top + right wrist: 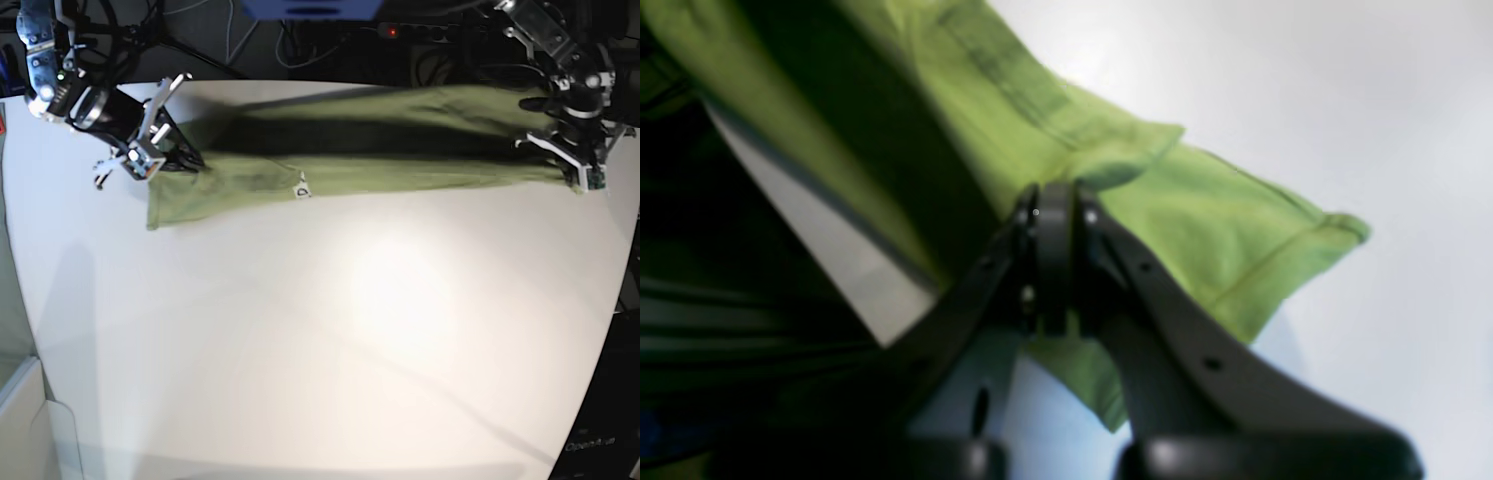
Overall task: Fold the T-shirt properly
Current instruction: 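Lift the hem with both grippers and fold it over toward the collar edge, then lower the folded hem onto the shirt with both grippers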
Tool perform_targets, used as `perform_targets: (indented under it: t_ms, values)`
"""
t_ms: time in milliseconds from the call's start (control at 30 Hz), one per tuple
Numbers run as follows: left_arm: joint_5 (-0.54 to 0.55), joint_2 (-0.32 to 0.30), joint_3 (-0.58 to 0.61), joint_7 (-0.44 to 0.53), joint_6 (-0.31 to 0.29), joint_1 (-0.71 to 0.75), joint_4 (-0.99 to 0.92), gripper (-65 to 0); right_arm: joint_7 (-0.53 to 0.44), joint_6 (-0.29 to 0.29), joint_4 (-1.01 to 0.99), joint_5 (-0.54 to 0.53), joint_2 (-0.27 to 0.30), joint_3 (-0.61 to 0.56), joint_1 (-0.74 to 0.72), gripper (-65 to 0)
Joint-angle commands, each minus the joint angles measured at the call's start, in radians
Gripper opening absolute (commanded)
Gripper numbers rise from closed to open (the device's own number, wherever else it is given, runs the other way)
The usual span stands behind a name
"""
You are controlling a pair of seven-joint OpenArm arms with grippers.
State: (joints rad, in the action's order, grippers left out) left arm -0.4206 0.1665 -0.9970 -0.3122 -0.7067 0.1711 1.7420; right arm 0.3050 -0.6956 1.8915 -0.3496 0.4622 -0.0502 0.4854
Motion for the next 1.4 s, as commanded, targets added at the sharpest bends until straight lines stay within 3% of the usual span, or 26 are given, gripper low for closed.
perform_targets:
  t_ms: [0,800,1067,1133,1267,1367]
  values:
    - [0.033,-0.009,0.000,0.025,0.009,0.006,0.020,-62.6,-0.030,0.001,0.013,-0.015,0.011,0.006,-0.003,-64.3]
    - [0.055,-0.009,0.008,0.023,0.009,0.057,-0.023,-62.6,-0.023,0.001,0.012,-0.013,-0.036,0.006,-0.024,-64.3]
    - [-0.031,-0.009,0.037,0.023,0.009,0.052,-0.075,-62.2,-0.020,0.001,0.012,-0.013,-0.036,0.006,-0.034,-63.5]
    - [-0.044,-0.009,0.039,0.023,0.009,0.052,-0.084,-58.3,-0.020,0.001,0.012,-0.013,-0.036,0.006,-0.034,-63.5]
    - [-0.044,-0.009,0.045,0.023,0.009,0.052,-0.106,-41.7,-0.020,0.001,0.012,-0.013,-0.036,0.006,-0.034,-63.5]
    - [-0.044,-0.009,0.046,0.023,0.009,0.044,-0.133,-38.2,-0.020,0.001,0.012,-0.013,-0.036,0.006,-0.034,-63.5]
